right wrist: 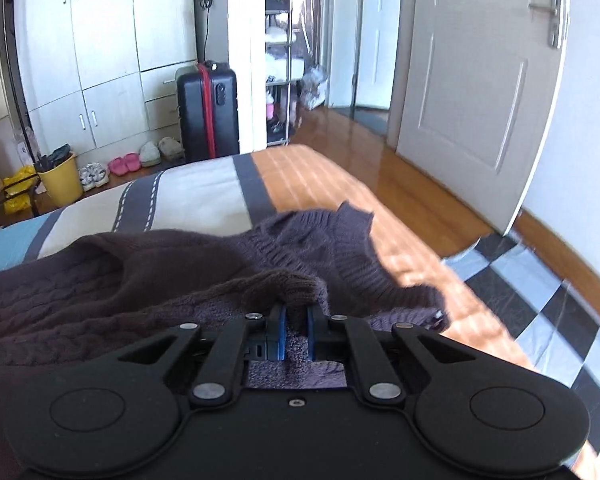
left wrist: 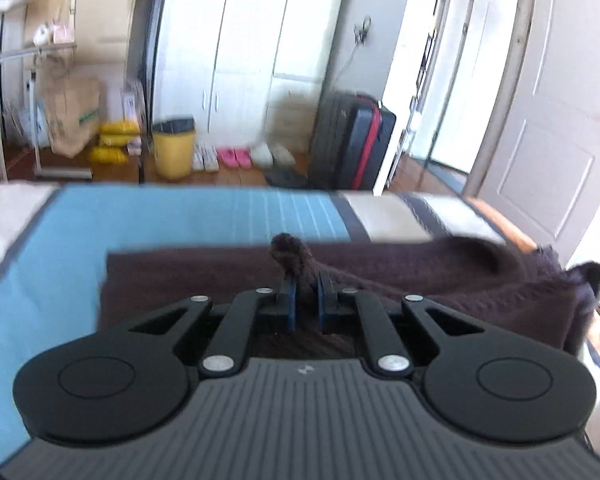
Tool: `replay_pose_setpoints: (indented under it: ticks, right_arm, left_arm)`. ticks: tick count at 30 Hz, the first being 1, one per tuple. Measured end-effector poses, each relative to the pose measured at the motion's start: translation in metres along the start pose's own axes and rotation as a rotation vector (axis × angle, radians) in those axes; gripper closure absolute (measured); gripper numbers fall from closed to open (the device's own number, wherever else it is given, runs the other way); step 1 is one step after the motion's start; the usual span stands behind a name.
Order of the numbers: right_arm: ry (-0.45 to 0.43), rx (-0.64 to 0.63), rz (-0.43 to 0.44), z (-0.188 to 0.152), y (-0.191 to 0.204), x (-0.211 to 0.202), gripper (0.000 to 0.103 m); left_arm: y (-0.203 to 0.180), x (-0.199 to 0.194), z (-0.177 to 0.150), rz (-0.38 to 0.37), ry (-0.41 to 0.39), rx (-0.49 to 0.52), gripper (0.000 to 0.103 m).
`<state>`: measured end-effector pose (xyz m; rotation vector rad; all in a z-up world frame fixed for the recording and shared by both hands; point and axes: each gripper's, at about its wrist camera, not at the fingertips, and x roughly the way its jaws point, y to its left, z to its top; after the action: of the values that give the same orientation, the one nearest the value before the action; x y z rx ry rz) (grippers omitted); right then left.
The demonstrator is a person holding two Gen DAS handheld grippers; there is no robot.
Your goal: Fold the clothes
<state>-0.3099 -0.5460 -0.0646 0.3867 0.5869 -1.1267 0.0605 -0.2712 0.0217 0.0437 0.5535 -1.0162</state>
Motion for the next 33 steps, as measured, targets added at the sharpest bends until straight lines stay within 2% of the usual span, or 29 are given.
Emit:
replay_pose_setpoints:
  ticks: [3,6,7,10,13,15,17,22,24,25,26,28,30,31,33]
  right_arm:
    - [-0.016,0.019,-0.005,0.001,-0.006,-0.004,0.093]
    - [0.009,0.066,0.011,-0.001,-0.015,-0.002,0.093]
    - [0.026,0.085,0.024,-0.004,-0.018,0.0,0.093]
    - [0.069,0.074,0.032,-0.012,-0.015,0.002,0.093]
    - [0.058,0.052,0.01,-0.011,-0.011,0.001,0.093]
    - [0.065,0.072,0.005,-0.011,-0.013,0.005,0.093]
    - [0.068,0.084,0.001,-0.011,-0.015,0.01,0.093]
    - [0.05,0.075,-0.031,-0.007,-0.02,0.018,0.093]
    - [0.057,0.1,-0.054,-0.006,-0.024,0.021,0.093]
    - [0.061,0.114,-0.065,-0.006,-0.025,0.022,0.093]
    - [0.077,0.118,-0.059,-0.006,-0.024,0.024,0.092]
    - [0.127,0.104,-0.046,-0.008,-0.02,0.028,0.081]
    - [0.132,0.092,-0.057,-0.01,-0.017,0.018,0.075]
    - [0.115,0.092,-0.048,-0.01,-0.017,0.008,0.073]
    - [0.08,0.121,0.023,-0.013,-0.021,-0.014,0.068]
  left_arm:
    - [-0.001,0.008,0.018,0.007,-0.017,0.004,0.094]
    - [-0.018,0.027,0.039,0.069,-0.024,0.111,0.094]
    - [-0.023,0.03,0.046,0.072,-0.046,0.117,0.094]
    - [-0.035,0.038,0.067,0.089,-0.126,0.106,0.096]
    - [-0.031,0.051,0.078,0.155,-0.151,0.031,0.097]
    - [-0.02,0.059,0.077,0.166,-0.089,-0.029,0.096]
    - [-0.009,0.06,0.066,0.111,-0.019,-0.088,0.095]
    - [0.008,0.054,0.023,0.107,0.129,-0.116,0.089]
    - [0.02,0.055,0.007,0.037,0.195,-0.211,0.076]
    - [0.026,0.055,-0.001,-0.001,0.228,-0.261,0.065]
    - [0.031,0.058,-0.007,-0.043,0.256,-0.322,0.064]
    - [0.039,0.066,-0.019,-0.129,0.309,-0.447,0.062]
    - [0.033,0.077,-0.026,-0.132,0.358,-0.446,0.062]
    - [0.029,0.083,-0.026,-0.109,0.377,-0.422,0.061]
    - [0.016,0.093,-0.03,-0.062,0.406,-0.356,0.058]
